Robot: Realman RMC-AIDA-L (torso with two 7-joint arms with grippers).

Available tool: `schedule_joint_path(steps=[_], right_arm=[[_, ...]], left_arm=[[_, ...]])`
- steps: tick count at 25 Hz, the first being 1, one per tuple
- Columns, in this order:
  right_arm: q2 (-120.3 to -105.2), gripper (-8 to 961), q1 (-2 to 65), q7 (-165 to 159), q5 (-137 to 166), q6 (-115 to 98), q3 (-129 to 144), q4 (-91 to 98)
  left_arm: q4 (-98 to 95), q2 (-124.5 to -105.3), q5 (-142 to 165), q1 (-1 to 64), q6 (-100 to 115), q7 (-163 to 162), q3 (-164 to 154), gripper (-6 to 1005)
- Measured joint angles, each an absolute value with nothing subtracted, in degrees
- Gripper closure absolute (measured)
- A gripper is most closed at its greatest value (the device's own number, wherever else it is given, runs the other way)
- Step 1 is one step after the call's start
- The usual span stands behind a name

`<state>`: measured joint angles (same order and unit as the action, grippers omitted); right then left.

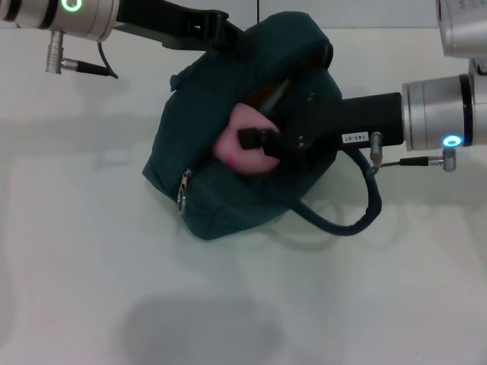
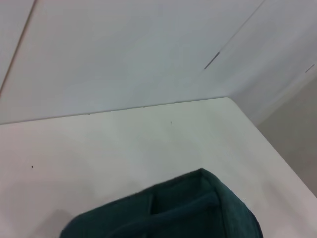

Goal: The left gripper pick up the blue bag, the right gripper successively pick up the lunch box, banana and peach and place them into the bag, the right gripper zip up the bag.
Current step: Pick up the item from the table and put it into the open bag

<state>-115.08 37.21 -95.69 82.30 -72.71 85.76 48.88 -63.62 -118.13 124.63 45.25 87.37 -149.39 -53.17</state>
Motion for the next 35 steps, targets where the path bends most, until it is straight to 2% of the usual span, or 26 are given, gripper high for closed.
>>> schedule_joint_path(steps=[11, 21, 29, 35], right_arm=[[-115.6, 896, 38.81, -95.3, 82.0, -71.57, 85.87, 48.75], [-115.86, 895, 44.08, -94.91, 82.03, -62.96, 87.56, 41.43], [-115.54, 895, 43.8, -97.1, 82.25, -59.83, 87.4, 41.61], [-116.17, 895, 37.82, -91.83, 79.84, -55.74, 88.83, 48.38]], left_arm=[[-63.46, -118.23, 124.62, 45.37, 87.36, -149.51, -53.17, 950], [-63.45, -118.4, 124.62, 45.61, 87.36, -149.5, -53.17, 950], [-63.46, -118.38, 124.63, 45.44, 87.36, -149.5, -53.17, 950], [-63.46, -118.42, 124.63, 45.52, 87.36, -149.51, -53.16, 949]])
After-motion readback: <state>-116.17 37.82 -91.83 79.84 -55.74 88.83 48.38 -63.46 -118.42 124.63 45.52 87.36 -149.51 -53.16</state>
